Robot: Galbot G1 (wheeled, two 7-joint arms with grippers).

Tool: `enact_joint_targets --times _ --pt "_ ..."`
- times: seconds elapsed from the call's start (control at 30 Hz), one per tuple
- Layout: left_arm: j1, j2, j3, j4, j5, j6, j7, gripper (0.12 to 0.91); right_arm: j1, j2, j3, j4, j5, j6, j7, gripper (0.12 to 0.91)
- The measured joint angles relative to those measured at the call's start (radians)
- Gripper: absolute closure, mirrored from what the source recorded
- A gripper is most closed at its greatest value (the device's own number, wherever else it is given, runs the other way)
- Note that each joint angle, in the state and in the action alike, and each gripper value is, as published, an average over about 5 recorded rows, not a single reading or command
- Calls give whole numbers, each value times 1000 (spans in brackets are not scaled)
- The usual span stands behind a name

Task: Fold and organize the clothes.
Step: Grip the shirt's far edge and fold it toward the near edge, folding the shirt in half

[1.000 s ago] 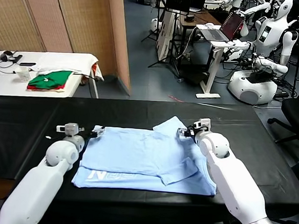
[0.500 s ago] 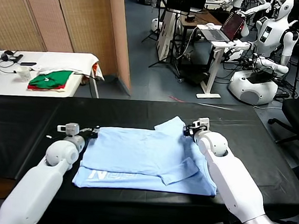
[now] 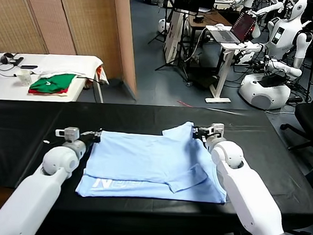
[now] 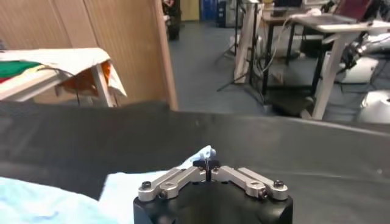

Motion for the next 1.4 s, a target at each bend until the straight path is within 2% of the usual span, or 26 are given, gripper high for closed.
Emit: enact_joint_targets --times 0.4,0.83,1.1,1.4 --pt "197 17 -105 -254 25 -3 -8 883 -151 -85 101 160 0 -34 7 884" --pt "380 -5 -218 -376 83 -7 3 883 -340 -171 169 372 -11 -86 35 884" --pt "487 -37 -274 -427 124 -19 18 883 -459 -182 184 463 -61 -130 39 884" --pt "578 -75 -291 -436 202 -37 34 883 -561 -168 196 499 -99 -134 37 884"
